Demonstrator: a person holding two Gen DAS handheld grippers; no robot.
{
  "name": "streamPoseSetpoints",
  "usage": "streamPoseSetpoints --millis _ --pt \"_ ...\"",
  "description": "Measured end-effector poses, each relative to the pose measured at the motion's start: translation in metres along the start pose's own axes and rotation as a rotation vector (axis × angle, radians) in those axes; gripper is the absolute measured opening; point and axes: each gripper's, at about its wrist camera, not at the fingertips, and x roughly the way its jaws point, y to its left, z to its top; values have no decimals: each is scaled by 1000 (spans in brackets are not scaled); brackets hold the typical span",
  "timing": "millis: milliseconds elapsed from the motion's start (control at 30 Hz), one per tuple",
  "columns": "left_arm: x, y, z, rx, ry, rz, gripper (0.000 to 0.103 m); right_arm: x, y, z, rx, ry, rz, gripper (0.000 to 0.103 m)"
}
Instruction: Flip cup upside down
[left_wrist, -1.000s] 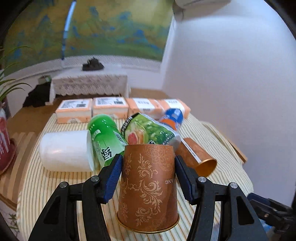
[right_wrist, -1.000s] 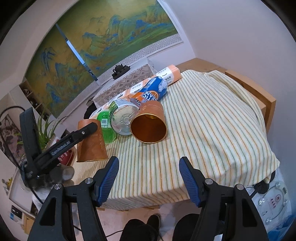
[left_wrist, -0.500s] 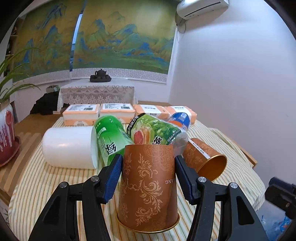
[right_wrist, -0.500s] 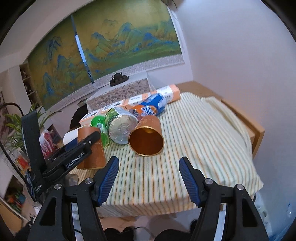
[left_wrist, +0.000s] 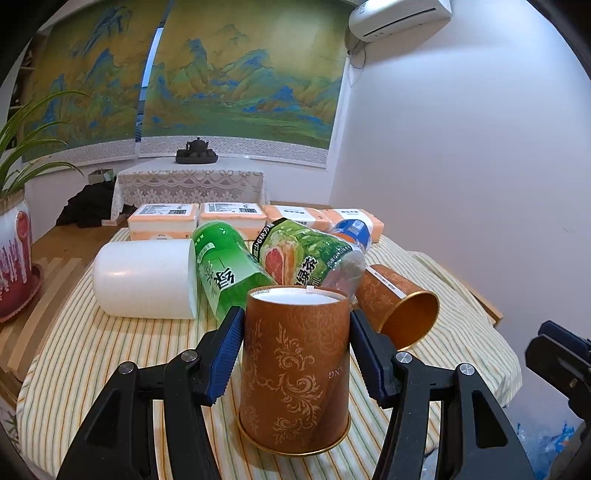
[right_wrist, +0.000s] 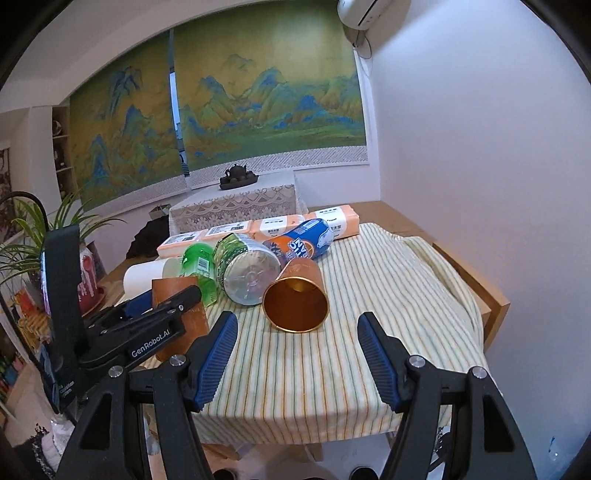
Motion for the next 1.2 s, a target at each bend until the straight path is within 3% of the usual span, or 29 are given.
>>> streamPoseSetpoints --millis 200,367,533,967,1200 --pt "-6 -4 -5 22 21 -18 62 -2 1 -1 1 2 3 64" --pt "-10 -6 -9 28 24 -27 84 -3 3 0 -6 0 4 64" --pt "-19 -10 -7 45 6 -28 97 -6 5 -1 -2 2 5 64" --pt "-96 -17 -7 83 -70 49 103 -32 12 -12 1 -17 34 69" --pt "-152 -19 -19 75 -95 133 103 -54 23 -17 -24 -68 37 80"
